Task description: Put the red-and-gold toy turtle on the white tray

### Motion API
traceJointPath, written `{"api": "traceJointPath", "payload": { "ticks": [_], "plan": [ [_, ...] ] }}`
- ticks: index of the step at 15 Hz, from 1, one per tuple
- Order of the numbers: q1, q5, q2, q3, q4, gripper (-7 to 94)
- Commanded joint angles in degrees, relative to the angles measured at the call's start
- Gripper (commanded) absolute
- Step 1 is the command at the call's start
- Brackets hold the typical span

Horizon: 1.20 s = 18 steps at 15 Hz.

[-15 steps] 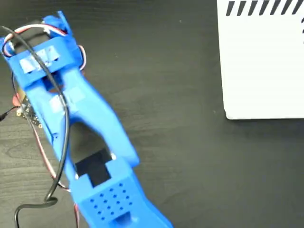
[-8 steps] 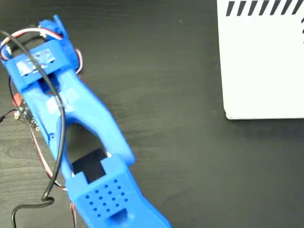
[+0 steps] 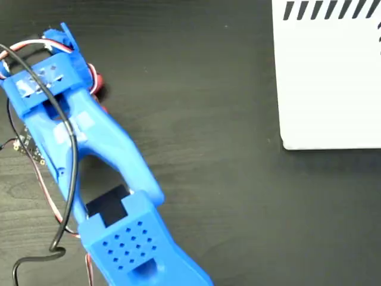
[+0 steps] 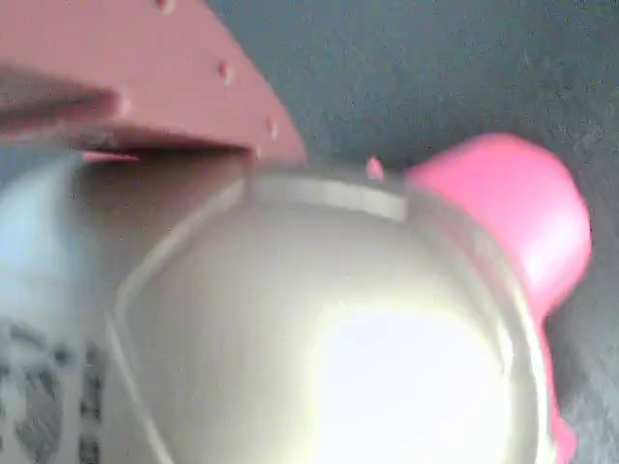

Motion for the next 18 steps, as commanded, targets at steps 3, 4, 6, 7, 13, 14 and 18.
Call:
{"api": "traceJointPath", "payload": {
  "ticks": [3,4,6,7,13,14,18],
  "plan": [
    [-0.5,0.3,2.6,-2.6,0.3,0],
    [-0.4,0.4,2.9,-2.9,0.4,0],
    [-0.3,2.1,3.2,-5.4,0.4,0],
    [-0.4,3.4,4.3,-7.8,1.1,0],
    [-0.4,5.0,23.8,-4.9,1.2,0],
    [-0.4,5.1,24.3,-4.4,1.2,0],
    [5.1,8.0,36.7,9.5,-4.2,0]
  ]
}}
